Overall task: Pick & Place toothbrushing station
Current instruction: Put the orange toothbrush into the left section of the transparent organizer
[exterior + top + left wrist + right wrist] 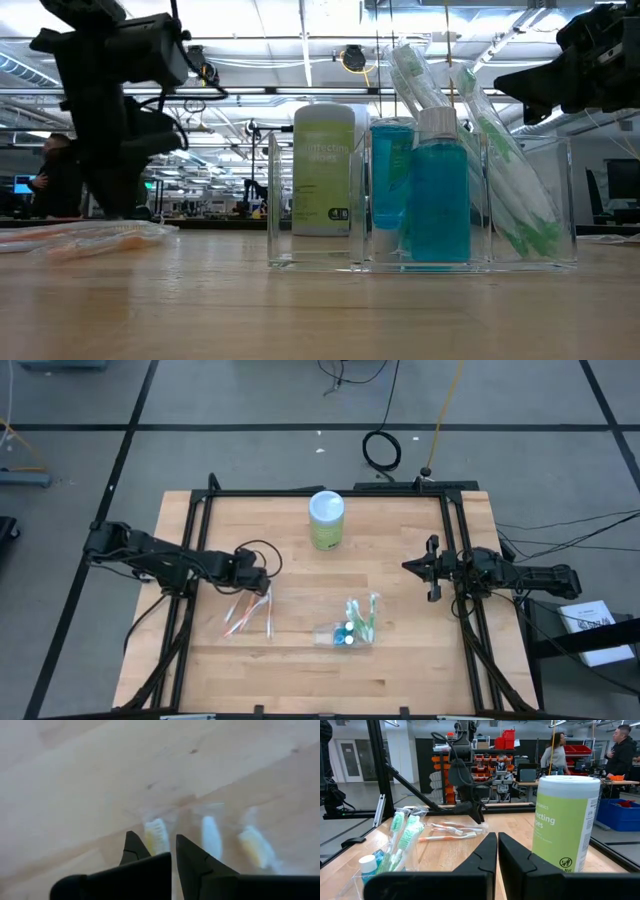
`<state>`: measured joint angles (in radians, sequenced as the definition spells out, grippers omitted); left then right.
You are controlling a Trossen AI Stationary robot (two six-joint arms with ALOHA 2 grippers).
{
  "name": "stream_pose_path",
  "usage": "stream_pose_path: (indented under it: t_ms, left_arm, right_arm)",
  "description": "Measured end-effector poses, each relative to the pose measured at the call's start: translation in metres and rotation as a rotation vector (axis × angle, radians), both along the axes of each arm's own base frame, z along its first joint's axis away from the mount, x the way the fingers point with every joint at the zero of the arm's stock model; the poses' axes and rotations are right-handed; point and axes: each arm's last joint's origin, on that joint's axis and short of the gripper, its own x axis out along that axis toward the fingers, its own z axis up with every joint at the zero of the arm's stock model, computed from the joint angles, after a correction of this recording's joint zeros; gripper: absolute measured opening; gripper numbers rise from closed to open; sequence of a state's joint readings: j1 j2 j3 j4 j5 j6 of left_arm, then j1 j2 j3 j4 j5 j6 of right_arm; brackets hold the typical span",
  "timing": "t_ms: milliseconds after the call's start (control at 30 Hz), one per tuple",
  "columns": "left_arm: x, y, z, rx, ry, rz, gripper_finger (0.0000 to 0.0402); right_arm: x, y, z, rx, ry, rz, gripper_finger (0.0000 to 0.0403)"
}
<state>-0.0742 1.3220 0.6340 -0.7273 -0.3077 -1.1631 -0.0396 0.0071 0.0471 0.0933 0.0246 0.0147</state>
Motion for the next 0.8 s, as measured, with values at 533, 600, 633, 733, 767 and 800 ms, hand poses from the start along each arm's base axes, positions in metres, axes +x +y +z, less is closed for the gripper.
stream_pose_path:
  t_ms: [533,600,633,733,767,800]
  left_arm:
    - [0.022,-0.003,0.035,-0.044,-0.064,-0.099,0.0004]
    - [0.019,-0.005,0.034,-0.06,-0.044,-0.058,0.0016]
    - [0.017,-0.006,0.034,-0.072,-0.035,-0.047,0.0026]
    - [0.015,-0.007,0.033,-0.088,-0.017,-0.005,0.0068]
    - [0.014,-0.007,0.033,-0.086,-0.01,-0.004,0.0085]
    - [0.013,-0.007,0.033,-0.084,-0.001,-0.004,0.0103]
  right_arm:
    - [0.0,0.0,0.0,0.0,0.0,0.0,0.0007]
    - [0.0,0.0,0.0,0.0,0.0,0.0,0.0008]
    - [0.0,0.0,0.0,0.0,0.0,0.0,0.0008]
    - [0.0,0.0,0.0,0.0,0.0,0.0,0.0008]
    - [0.0,0.0,0.0,0.0,0.0,0.0,0.0007]
    - [0.0,0.0,0.0,0.0,0.0,0.0,0.0007]
